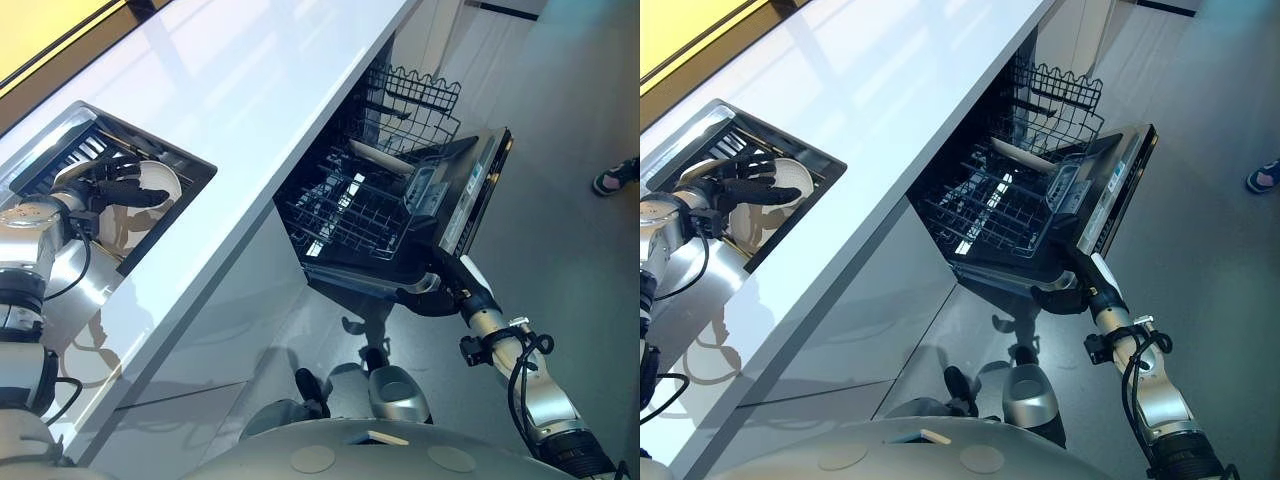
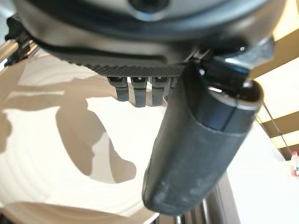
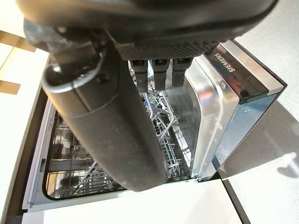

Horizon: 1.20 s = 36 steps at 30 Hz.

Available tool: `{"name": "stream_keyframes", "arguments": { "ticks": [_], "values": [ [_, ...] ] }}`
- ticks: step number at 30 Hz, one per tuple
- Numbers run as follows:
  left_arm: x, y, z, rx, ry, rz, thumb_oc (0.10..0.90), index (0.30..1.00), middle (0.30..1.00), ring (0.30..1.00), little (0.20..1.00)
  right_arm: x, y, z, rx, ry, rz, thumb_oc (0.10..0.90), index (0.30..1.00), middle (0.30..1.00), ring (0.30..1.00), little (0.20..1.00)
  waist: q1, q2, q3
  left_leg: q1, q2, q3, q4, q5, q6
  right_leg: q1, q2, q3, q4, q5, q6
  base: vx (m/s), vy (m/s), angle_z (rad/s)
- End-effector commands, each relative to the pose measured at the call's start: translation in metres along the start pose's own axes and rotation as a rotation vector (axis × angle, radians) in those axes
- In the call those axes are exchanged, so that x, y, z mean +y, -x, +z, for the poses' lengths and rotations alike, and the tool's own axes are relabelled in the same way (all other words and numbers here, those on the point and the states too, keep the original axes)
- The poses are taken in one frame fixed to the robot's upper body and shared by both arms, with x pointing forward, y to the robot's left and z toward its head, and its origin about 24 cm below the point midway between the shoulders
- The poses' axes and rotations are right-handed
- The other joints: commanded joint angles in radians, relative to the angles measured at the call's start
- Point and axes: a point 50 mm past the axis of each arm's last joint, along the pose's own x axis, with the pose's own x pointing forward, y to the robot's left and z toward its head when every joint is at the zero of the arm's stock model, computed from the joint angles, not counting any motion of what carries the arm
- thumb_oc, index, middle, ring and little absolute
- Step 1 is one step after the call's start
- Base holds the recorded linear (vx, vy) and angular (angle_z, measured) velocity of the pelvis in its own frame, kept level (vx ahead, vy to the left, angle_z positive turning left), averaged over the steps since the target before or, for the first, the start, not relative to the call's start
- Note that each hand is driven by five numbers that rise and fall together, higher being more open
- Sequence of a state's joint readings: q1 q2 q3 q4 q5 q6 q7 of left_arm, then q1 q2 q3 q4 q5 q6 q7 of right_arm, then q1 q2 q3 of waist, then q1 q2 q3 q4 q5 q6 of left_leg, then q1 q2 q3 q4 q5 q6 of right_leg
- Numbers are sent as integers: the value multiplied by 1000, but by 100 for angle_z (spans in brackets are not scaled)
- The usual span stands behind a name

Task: Pick up plates and place into dishwasher.

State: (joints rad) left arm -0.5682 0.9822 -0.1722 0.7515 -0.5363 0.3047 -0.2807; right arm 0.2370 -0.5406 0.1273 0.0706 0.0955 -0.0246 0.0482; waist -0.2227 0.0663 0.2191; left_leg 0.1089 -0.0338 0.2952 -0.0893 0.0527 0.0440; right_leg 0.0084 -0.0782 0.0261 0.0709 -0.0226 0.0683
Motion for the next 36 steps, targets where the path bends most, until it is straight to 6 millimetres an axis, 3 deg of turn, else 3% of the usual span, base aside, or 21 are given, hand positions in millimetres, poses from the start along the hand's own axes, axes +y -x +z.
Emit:
{"name": "stream_keyframes", "arguments": {
  "ticks": [1, 3, 4, 6, 7, 13, 17, 21, 26, 32, 36],
  "values": [
    [14, 9, 44, -201, 90, -41, 800, 900, 900, 900, 900, -14, -5, 49, -264, 62, -35, 800, 900, 900, 900, 900, -32, 4, -35, -3, -64, -5, 109, -168, 35, -112, -5, 24, 74, 59, 104, 0, 0, 0],
    [12, 9, 44, -202, 68, -65, 800, 900, 900, 900, 900, -15, -4, 49, -265, 67, -41, 800, 900, 900, 900, 900, -34, 5, -34, -5, -65, -5, 107, -166, 34, -113, -3, 26, 70, 62, 104, 0, 0, 0],
    [12, 9, 45, -205, 49, -70, 718, 829, 829, 829, 818, -16, -4, 50, -263, 67, -43, 800, 900, 900, 900, 900, -35, 6, -33, -5, -65, -5, 106, -165, 34, -114, -2, 26, 68, 62, 104, 0, 0, 0],
    [15, 11, 47, -216, 26, -61, 731, 841, 841, 841, 831, -18, -3, 47, -254, 64, -49, 800, 900, 900, 900, 900, -32, 8, -32, -4, -65, -7, 105, -164, 33, -114, -2, 22, 64, 62, 105, -15, -19, 0],
    [19, 13, 50, -232, -7, -14, 800, 900, 900, 900, 900, -18, -3, 46, -252, 62, -50, 800, 900, 900, 900, 900, -31, 9, -33, -4, -65, -8, 103, -163, 32, -113, -2, 20, 61, 64, 105, -24, -38, 0],
    [36, 24, 67, -312, 32, 59, 800, 900, 900, 900, 900, -15, -2, 45, -239, 43, -63, 800, 900, 900, 900, 900, -19, 8, -44, -5, -65, -13, 96, -157, 29, -108, 1, 17, 47, 64, 106, -20, -48, 1],
    [29, 29, 76, -380, 15, -29, 800, 900, 900, 900, 900, -11, -1, 40, -228, 28, -70, 800, 900, 900, 900, 900, -4, 10, -49, 0, -63, -21, 92, -156, 28, -93, 1, 4, 33, 52, 105, -26, -59, 3],
    [25, 31, 69, -362, -89, -45, 800, 900, 900, 900, 900, -10, -1, 40, -233, 12, -73, 800, 900, 900, 900, 900, 7, 12, -49, 8, -62, -31, 82, -150, 26, -79, 3, -6, 29, 47, 102, -24, -36, 7],
    [35, 42, 75, -412, -141, 29, 800, 900, 900, 900, 900, -7, -3, 42, -234, 7, -62, 800, 900, 900, 900, 900, 27, 14, -57, 16, -61, -49, 74, -146, 25, -64, 3, -22, 29, 39, 98, -23, -26, 13],
    [46, 54, 100, -533, -112, 143, 800, 900, 900, 900, 900, -1, -6, 39, -221, 0, -50, 800, 900, 900, 900, 900, 40, 11, -67, 22, -60, -67, 71, -143, 24, -55, -1, -39, 39, 32, 94, 6, -9, 10],
    [51, 57, 102, -551, -123, 209, 800, 900, 900, 900, 900, 2, -6, 36, -214, -2, -47, 800, 900, 900, 900, 900, 43, 8, -69, 25, -61, -72, 68, -143, 25, -57, -2, -43, 49, 32, 95, 9, 3, 4]
  ]
}}
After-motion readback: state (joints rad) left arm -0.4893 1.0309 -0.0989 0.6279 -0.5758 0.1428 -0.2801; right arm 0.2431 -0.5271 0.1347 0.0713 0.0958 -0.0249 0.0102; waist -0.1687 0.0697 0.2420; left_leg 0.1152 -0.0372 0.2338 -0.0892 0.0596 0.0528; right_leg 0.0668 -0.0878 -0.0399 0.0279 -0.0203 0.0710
